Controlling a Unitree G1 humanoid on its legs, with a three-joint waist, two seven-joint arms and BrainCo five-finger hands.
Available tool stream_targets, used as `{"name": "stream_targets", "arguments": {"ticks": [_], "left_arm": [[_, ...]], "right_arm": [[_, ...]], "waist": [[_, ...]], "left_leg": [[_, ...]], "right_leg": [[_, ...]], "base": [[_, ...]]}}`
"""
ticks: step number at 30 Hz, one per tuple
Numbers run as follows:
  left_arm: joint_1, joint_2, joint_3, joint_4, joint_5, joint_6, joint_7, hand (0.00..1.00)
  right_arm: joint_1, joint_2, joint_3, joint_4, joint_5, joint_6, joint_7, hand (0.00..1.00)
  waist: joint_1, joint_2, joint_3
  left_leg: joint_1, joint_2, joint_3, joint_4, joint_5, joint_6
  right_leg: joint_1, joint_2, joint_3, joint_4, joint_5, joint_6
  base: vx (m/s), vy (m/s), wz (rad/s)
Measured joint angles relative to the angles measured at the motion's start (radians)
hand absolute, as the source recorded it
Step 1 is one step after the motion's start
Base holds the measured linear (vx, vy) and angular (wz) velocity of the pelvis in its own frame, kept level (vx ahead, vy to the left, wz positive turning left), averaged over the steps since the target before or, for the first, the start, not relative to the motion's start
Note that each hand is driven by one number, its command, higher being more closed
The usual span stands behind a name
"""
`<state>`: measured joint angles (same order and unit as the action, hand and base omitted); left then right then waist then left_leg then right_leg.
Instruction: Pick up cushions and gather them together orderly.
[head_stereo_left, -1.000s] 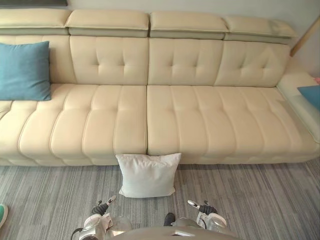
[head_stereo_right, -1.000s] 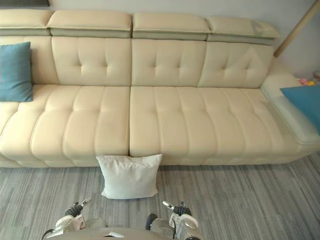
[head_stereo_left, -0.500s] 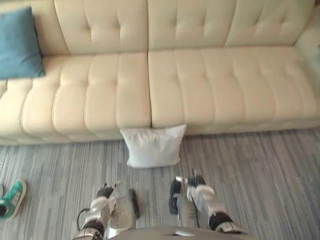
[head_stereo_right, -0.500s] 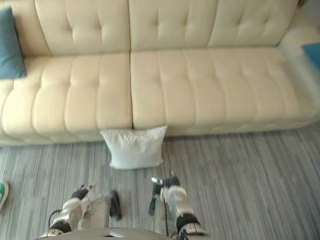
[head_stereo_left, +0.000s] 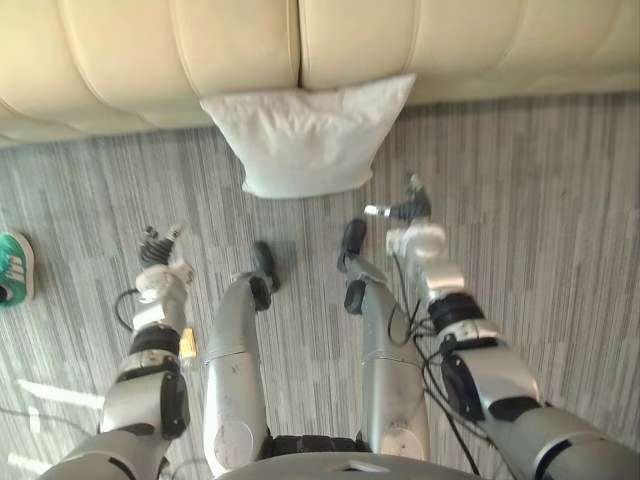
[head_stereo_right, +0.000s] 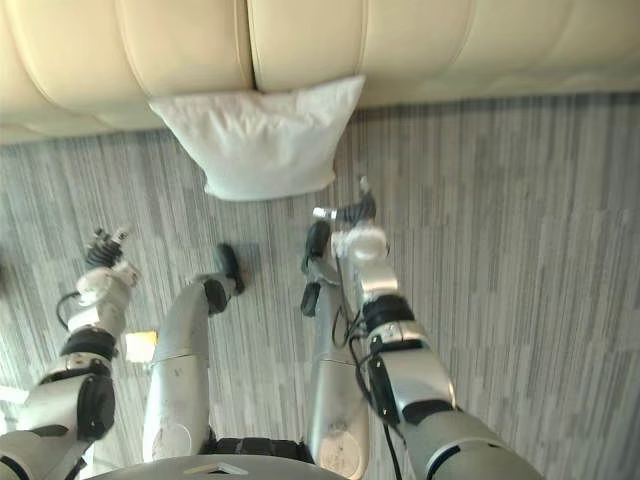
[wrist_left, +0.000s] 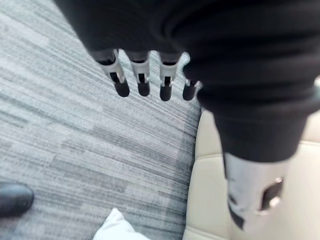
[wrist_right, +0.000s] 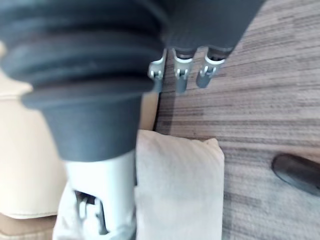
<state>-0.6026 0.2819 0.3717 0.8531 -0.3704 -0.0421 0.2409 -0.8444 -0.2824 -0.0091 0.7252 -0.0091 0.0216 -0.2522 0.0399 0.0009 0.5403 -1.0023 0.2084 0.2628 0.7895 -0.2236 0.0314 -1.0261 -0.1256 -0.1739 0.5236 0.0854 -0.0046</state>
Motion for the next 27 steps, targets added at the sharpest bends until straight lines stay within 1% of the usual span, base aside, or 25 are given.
{"name": "stream_targets", "arguments": {"ticks": [2,4,6,7,9,11,12,13,15,16,17,19,22,24,27], "left_arm": [[-0.056,0.038,0.009,0.000,0.000,0.001,-0.002,0.00],[-0.082,0.064,0.011,-0.011,-0.001,0.001,-0.005,0.00],[-0.092,0.084,0.011,-0.028,-0.017,0.001,-0.005,0.00],[-0.096,0.113,0.009,-0.051,-0.031,0.001,-0.004,0.00],[-0.098,0.150,-0.004,-0.079,-0.042,0.001,-0.005,0.00],[-0.101,0.198,-0.035,-0.141,-0.052,0.001,-0.004,0.00],[-0.101,0.211,-0.046,-0.161,-0.056,0.000,-0.003,0.00],[-0.110,0.241,-0.083,-0.208,-0.058,0.000,0.001,0.00],[-0.130,0.251,-0.118,-0.231,-0.058,-0.002,0.009,0.00],[-0.156,0.251,-0.159,-0.247,-0.058,-0.002,0.016,0.00],[-0.166,0.251,-0.176,-0.248,-0.058,-0.002,0.016,0.00],[-0.204,0.249,-0.255,-0.252,-0.057,-0.002,0.016,0.00],[-0.246,0.248,-0.326,-0.256,-0.037,-0.002,0.017,0.00],[-0.259,0.247,-0.346,-0.288,-0.038,-0.003,0.019,0.00],[-0.274,0.244,-0.375,-0.334,-0.039,-0.025,0.041,0.00]], "right_arm": [[-0.081,-0.070,0.020,-0.001,-0.014,0.001,-0.001,0.00],[-0.123,-0.109,0.019,-0.003,-0.028,-0.001,-0.012,0.00],[-0.149,-0.142,0.018,-0.005,-0.013,-0.007,-0.021,0.00],[-0.172,-0.172,0.018,-0.005,0.018,-0.010,-0.021,0.00],[-0.184,-0.198,0.019,-0.005,0.045,-0.019,-0.021,0.00],[-0.201,-0.241,0.039,-0.010,0.063,-0.018,-0.019,0.00],[-0.201,-0.247,0.041,-0.017,0.063,-0.018,-0.019,0.00],[-0.201,-0.256,0.047,-0.047,0.071,-0.019,-0.019,0.00],[-0.205,-0.264,0.049,-0.062,0.093,-0.019,-0.019,0.00],[-0.215,-0.276,0.070,-0.073,0.107,-0.019,-0.019,0.00],[-0.223,-0.278,0.082,-0.073,0.114,-0.019,-0.018,0.00],[-0.252,-0.277,0.120,-0.080,0.123,-0.020,-0.017,0.00],[-0.303,-0.272,0.168,-0.080,0.124,-0.020,-0.009,0.00],[-0.326,-0.261,0.175,-0.080,0.124,-0.020,-0.009,0.00],[-0.347,-0.246,0.175,-0.081,0.143,-0.020,-0.012,0.00]], "waist": [[0.002,0.002,0.005],[0.004,0.003,0.006],[0.006,0.003,0.006],[0.011,0.003,0.006],[0.015,0.003,0.006],[0.022,0.003,0.006],[0.025,0.003,0.006],[0.025,0.003,0.006],[0.028,0.003,0.007],[0.033,0.004,0.007],[0.032,0.005,0.008],[0.032,0.006,0.009],[0.031,0.006,0.009],[0.032,0.006,0.009],[0.032,0.006,0.008]], "left_leg": [[-0.106,-0.001,-0.023,0.045,0.003,0.002],[-0.179,-0.001,-0.044,0.082,0.003,0.002],[-0.231,-0.003,-0.052,0.112,0.003,0.002],[-0.286,-0.004,-0.063,0.148,0.002,0.002],[-0.340,-0.003,-0.075,0.180,0.002,0.003],[-0.423,-0.002,-0.085,0.231,0.001,0.003],[-0.446,0.000,-0.089,0.245,0.000,0.003],[-0.496,0.002,-0.098,0.268,-0.003,0.003],[-0.528,0.005,-0.100,0.280,0.000,0.002],[-0.555,0.005,-0.101,0.283,0.006,0.001],[-0.562,0.006,-0.103,0.285,0.010,0.001],[-0.587,0.005,-0.107,0.290,0.015,-0.004],[-0.611,0.005,-0.114,0.289,0.027,-0.008],[-0.625,0.001,-0.121,0.290,0.031,-0.011],[-0.640,-0.006,-0.128,0.293,0.035,-0.016]], "right_leg": [[-0.106,-0.012,-0.008,0.070,-0.021,-0.006],[-0.174,-0.018,-0.008,0.125,-0.039,-0.005],[-0.231,-0.028,-0.007,0.174,-0.055,-0.005],[-0.288,-0.033,-0.003,0.222,-0.069,-0.006],[-0.340,-0.037,-0.003,0.264,-0.080,-0.005],[-0.426,-0.046,0.002,0.325,-0.096,-0.005],[-0.446,-0.046,0.003,0.336,-0.098,-0.006],[-0.493,-0.046,0.003,0.359,-0.099,-0.009],[-0.525,-0.046,0.007,0.371,-0.101,-0.012],[-0.552,-0.046,0.012,0.377,-0.101,-0.011],[-0.560,-0.045,0.013,0.379,-0.100,-0.011],[-0.585,-0.046,0.013,0.388,-0.099,-0.012],[-0.609,-0.046,0.009,0.395,-0.099,-0.013],[-0.622,-0.046,0.008,0.403,-0.100,-0.016],[-0.640,-0.050,0.009,0.420,-0.102,-0.028]], "base": [[-0.01,-0.013,0.21],[-0.01,-0.027,0.24],[-0.02,-0.038,0.23],[-0.03,-0.044,0.17],[-0.04,-0.039,0.16],[-0.08,-0.036,0.12],[-0.12,-0.028,0.07],[-0.11,-0.018,0.04],[-0.10,-0.011,0.06],[-0.10,-0.004,0.04],[-0.11,-0.005,0.04],[-0.08,-0.005,0.04],[-0.08,-0.005,0.04],[-0.07,-0.012,0.11],[-0.06,-0.021,0.13]]}}
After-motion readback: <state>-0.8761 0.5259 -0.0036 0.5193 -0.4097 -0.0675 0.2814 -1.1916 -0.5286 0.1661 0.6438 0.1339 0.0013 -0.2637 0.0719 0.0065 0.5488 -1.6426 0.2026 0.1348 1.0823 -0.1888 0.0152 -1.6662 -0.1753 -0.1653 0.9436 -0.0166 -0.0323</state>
